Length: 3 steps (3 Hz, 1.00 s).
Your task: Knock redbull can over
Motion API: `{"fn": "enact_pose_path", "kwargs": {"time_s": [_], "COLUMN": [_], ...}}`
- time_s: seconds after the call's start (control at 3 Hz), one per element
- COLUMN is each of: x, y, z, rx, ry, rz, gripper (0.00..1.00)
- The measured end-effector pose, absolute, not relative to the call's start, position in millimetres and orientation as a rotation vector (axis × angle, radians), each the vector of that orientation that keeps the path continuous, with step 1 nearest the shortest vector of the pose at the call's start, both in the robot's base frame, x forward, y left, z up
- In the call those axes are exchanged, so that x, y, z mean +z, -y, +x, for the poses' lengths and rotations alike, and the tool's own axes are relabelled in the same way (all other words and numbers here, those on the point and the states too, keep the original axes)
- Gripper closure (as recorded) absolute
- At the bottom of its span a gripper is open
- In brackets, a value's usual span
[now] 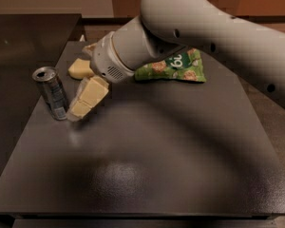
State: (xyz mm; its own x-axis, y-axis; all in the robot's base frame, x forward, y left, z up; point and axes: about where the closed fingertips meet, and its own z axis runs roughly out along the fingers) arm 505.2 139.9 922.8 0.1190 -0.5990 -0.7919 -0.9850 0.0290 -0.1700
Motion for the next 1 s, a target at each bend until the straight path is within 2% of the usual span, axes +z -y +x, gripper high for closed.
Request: {"fn": "enact_pose_path", "kwargs": {"time_s": [0.67,1.0], "x": [915.9,908.2], "y": [-192.2,-204.1], "z": [503.2,505.0], "rx": [0.761,0.789], "ry": [-1.475,-1.482], "rz": [-1.682,-1.681], "gripper": [0.0,0.08]}}
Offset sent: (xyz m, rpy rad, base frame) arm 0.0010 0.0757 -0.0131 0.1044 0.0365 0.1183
